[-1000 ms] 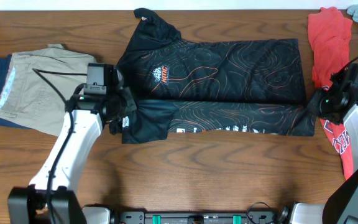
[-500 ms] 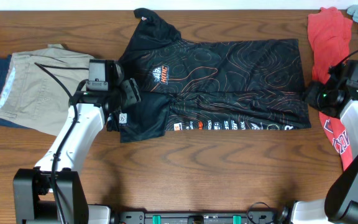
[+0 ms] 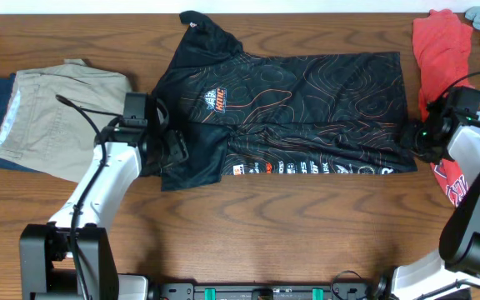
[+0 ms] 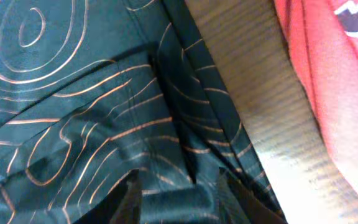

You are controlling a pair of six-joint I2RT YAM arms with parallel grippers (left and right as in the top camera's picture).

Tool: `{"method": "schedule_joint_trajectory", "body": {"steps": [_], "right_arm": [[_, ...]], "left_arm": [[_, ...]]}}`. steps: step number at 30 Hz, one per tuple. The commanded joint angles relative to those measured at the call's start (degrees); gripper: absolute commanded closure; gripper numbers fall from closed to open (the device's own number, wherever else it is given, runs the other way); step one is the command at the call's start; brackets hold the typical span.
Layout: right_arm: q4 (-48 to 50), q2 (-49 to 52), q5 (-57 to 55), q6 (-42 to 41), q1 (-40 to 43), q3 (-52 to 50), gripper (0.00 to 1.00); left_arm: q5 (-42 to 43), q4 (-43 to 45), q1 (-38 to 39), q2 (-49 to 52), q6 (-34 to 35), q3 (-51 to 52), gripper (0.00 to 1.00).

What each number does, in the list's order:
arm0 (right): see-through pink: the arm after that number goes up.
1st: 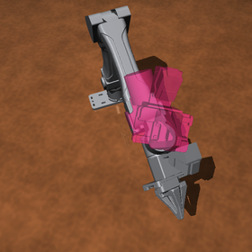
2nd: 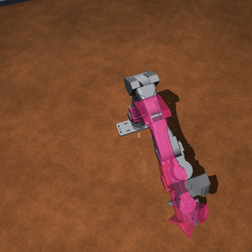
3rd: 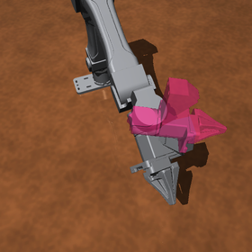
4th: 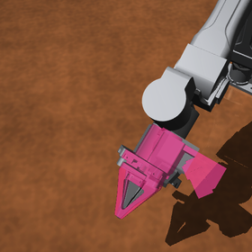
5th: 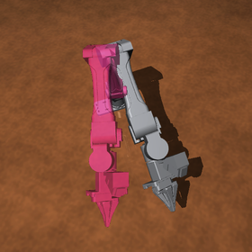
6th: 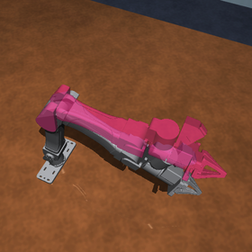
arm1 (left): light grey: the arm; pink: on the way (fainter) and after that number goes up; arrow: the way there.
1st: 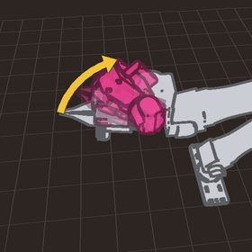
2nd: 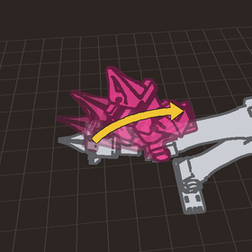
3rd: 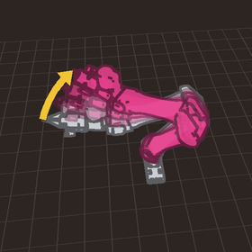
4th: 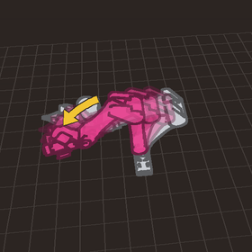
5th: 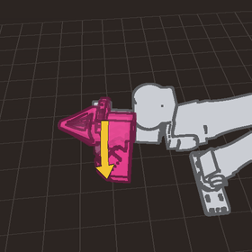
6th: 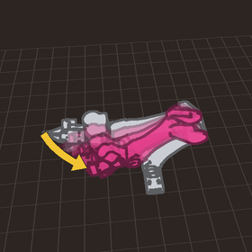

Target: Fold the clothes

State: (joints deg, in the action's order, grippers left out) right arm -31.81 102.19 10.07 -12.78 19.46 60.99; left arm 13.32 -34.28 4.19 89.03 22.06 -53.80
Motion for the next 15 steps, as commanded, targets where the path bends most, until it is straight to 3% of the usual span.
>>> {"method": "schedule_joint_trajectory", "body": {"steps": [1,6,11,15], "right_arm": [[1.2,1.9,0.4,0.2,-0.9,0.0,0.65],[4.3,3.5,2.0,0.2,-1.9,0.0,0.71],[6.3,3.5,2.0,0.2,-2.3,0.0,0.99],[7.8,3.5,2.0,0.2,-2.2,0.0,0.99]], "left_arm": [[-0.5,-0.2,-0.2,0.1,-0.5,0.7,0.29],[-0.5,-0.2,-0.2,0.1,-0.5,0.7,0.29],[-0.5,-0.2,-0.2,0.1,-0.5,0.7,0.29],[-0.5,-0.2,-0.2,0.1,-0.5,0.7,0.29]]}}
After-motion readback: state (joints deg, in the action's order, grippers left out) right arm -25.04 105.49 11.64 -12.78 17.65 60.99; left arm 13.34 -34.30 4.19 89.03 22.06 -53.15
